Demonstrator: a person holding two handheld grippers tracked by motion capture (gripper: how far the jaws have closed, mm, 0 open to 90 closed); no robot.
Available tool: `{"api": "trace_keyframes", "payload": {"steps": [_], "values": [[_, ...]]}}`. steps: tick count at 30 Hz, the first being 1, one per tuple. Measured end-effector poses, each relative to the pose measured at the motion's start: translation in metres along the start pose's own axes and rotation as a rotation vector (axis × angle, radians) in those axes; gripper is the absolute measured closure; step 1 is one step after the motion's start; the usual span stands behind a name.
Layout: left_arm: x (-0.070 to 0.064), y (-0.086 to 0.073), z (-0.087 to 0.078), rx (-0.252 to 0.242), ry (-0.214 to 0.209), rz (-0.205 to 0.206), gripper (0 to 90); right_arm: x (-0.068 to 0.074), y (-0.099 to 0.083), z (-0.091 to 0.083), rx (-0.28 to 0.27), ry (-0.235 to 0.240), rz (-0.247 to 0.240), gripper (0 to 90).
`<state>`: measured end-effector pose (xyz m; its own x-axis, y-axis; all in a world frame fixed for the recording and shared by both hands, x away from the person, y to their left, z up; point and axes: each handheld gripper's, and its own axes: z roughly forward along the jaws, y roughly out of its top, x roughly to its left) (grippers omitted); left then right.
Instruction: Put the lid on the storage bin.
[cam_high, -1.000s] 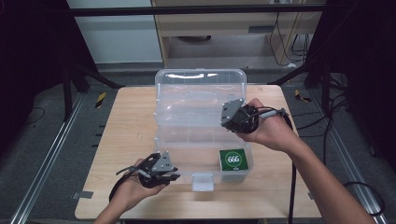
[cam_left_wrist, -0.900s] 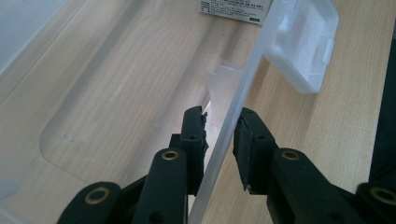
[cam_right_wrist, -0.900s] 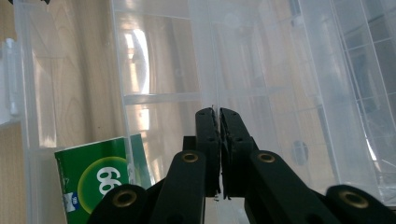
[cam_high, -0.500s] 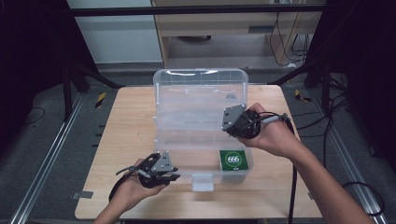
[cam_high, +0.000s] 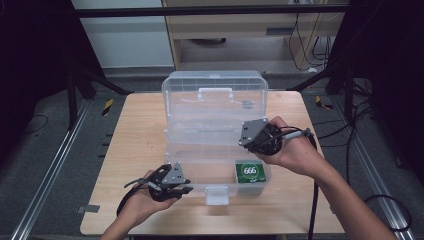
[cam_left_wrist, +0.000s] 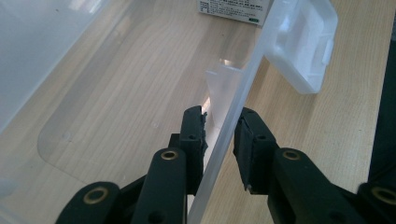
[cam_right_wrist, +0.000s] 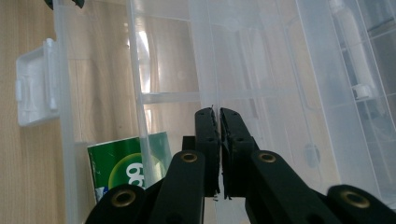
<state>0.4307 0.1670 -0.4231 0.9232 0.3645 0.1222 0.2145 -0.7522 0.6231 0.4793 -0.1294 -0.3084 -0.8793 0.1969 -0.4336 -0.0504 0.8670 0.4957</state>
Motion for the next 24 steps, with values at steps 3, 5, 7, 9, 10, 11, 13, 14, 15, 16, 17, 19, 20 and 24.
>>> {"api": "trace_keyframes", "payload": {"steps": [3, 5, 7, 9, 10, 11, 13, 14, 15, 16, 17, 19, 20, 24], "values": [[0.0, 0.0, 0.0, 0.001, -0.001, 0.0, 73.2, 0.002, -0.001, 0.0, -0.006, 0.001, 0.005, 86.9], [0.0, 0.0, 0.001, 0.001, -0.002, 0.001, 73.2, 0.003, -0.001, 0.0, -0.009, 0.001, 0.01, 86.9], [0.0, 0.0, 0.001, 0.001, -0.003, 0.001, 73.1, 0.004, -0.002, -0.001, -0.01, 0.008, 0.008, 86.9], [0.0, -0.001, 0.001, 0.001, -0.004, 0.0, 73.1, 0.005, -0.002, -0.001, -0.009, 0.006, 0.01, 86.9], [0.0, -0.001, 0.001, 0.001, -0.004, 0.0, 73.1, 0.006, -0.003, -0.001, -0.013, 0.008, 0.01, 86.9], [0.0, -0.001, 0.002, 0.001, -0.005, 0.002, 73.1, 0.007, -0.003, -0.001, -0.014, 0.007, 0.009, 86.9], [0.0, -0.001, 0.002, 0.001, -0.005, 0.002, 73.0, 0.008, -0.003, -0.002, -0.013, 0.012, 0.012, 86.9], [0.0, -0.001, 0.002, 0.001, -0.002, 0.003, 73.0, 0.009, -0.004, -0.002, -0.013, 0.012, 0.009, 86.9], [0.0, -0.001, 0.002, 0.001, -0.006, 0.003, 72.9, 0.009, -0.004, -0.002, -0.013, 0.013, 0.009, 86.9], [0.0, -0.001, 0.002, 0.003, -0.004, 0.003, 72.9, 0.01, -0.004, -0.002, -0.013, 0.015, 0.01, 86.9], [0.0, -0.001, 0.002, 0.002, -0.006, 0.003, 72.8, 0.011, -0.004, -0.002, -0.013, 0.014, 0.008, 86.8], [0.0, -0.001, 0.002, 0.003, -0.004, 0.002, 72.6, 0.013, -0.005, -0.002, -0.018, 0.016, 0.009, 86.7], [-0.001, -0.001, 0.003, 0.002, -0.007, -0.009, 72.5, 0.014, -0.005, -0.002, -0.017, 0.017, 0.011, 86.7], [-0.002, -0.001, 0.003, 0.006, 0.0, -0.008, 72.2, 0.016, -0.006, -0.002, -0.018, 0.02, 0.009, 86.6]]}}
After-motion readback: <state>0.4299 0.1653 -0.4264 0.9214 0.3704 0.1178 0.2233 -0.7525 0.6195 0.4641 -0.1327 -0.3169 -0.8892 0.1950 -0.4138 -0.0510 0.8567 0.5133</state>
